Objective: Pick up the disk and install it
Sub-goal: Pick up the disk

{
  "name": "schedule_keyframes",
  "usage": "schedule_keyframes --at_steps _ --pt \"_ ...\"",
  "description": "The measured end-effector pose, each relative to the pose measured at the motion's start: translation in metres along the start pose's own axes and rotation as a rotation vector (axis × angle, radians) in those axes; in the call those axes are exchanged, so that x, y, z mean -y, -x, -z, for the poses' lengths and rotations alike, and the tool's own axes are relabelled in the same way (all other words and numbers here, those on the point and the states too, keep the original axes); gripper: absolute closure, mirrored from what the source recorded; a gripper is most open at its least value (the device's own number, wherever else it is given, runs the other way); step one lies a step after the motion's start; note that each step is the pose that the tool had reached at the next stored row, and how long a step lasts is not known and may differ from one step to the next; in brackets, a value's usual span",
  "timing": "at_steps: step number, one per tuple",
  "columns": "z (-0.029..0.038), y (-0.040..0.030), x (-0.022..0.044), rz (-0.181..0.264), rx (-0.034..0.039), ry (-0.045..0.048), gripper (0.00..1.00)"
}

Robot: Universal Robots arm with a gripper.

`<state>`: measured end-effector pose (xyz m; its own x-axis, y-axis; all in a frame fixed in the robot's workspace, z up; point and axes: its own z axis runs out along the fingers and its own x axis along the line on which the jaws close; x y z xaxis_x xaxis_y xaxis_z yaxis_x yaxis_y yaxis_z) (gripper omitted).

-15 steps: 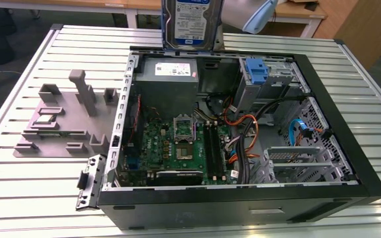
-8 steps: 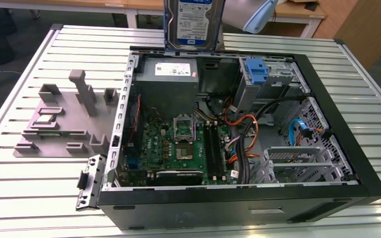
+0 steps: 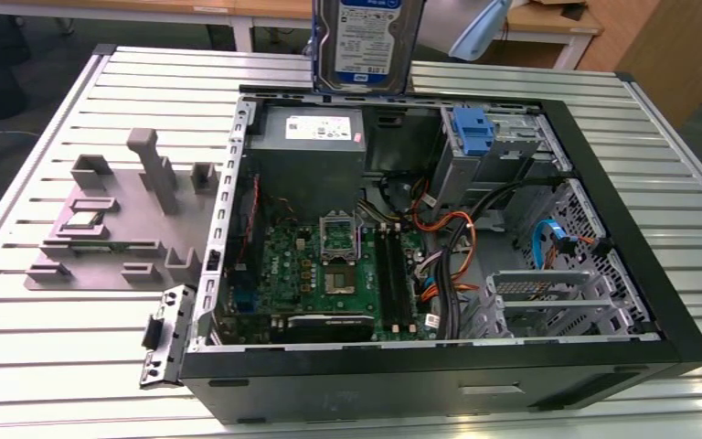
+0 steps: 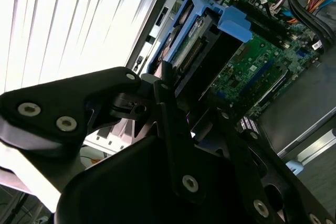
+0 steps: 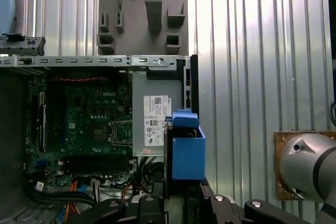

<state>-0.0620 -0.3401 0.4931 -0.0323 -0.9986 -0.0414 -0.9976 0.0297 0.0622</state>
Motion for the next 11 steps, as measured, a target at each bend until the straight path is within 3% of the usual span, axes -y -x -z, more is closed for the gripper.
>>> schedule_keyframes --at_steps 5,11 --pt "0.0002 0.0002 0.0061 0.0 0.0001 0.0001 0.65" --pt "0.0002 0.0001 0.0071 0.0 0.0001 0.0 0.65"
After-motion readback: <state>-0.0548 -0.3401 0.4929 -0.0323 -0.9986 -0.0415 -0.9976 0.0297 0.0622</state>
